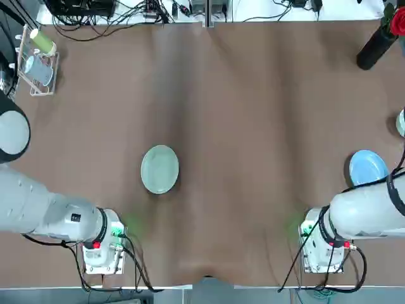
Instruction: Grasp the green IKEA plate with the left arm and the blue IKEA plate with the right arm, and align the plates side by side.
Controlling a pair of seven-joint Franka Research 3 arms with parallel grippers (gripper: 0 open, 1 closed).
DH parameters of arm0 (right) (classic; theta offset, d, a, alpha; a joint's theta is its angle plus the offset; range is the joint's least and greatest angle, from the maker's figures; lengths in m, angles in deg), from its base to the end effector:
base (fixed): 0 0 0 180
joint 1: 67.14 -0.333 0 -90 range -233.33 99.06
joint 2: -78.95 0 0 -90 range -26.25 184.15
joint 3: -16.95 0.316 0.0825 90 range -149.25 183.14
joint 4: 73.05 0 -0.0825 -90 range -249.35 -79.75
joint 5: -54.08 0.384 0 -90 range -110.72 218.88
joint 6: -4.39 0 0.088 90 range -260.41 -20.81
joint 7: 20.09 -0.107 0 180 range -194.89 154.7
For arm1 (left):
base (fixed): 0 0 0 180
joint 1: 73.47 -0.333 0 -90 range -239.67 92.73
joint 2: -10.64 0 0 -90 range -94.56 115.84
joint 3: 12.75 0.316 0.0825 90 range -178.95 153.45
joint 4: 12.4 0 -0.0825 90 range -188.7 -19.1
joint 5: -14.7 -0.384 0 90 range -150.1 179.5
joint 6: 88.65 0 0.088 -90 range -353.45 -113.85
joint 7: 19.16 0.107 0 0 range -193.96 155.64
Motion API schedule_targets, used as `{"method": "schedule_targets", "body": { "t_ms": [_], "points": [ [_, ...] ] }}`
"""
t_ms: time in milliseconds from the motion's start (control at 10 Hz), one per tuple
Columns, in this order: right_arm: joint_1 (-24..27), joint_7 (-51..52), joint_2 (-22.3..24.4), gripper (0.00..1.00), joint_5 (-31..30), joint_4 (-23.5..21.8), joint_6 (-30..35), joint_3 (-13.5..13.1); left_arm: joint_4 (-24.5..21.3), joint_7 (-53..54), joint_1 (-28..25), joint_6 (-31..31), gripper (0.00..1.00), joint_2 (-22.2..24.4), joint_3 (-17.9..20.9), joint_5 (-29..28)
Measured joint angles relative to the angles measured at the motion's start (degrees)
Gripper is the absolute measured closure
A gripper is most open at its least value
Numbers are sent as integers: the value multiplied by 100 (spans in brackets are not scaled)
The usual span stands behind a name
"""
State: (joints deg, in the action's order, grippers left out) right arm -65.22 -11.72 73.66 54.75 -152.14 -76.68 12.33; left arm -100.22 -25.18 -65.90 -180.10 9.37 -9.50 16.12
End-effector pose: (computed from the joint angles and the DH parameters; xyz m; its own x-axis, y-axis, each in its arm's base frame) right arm 0.5637 -0.0607 0.6480 0.9978 0.0338 -0.0562 0.0332 -0.9994 -0.0125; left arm 0.5626 -0.0455 0.6324 0.9988 0.0303 0.0385 0.0292 -0.9992 0.0277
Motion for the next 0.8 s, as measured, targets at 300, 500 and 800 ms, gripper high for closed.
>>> {"method": "schedule_targets", "body": {
  "t_ms": [300, 500, 800],
  "points": [
    [0, -5, 0, 0, 0, 0, -70, 0, 0, 0, -5, 0, 0, 0, 2, 0],
    [9, -7, 0, 0, -2, 0, -92, -6, -11, -18, -41, 51, 3, -8, 13, -1],
    [146, -30, -9, 0, -67, -91, -173, -54, -137, -10, -78, 256, 6, -17, 16, -1]
  ]
}}
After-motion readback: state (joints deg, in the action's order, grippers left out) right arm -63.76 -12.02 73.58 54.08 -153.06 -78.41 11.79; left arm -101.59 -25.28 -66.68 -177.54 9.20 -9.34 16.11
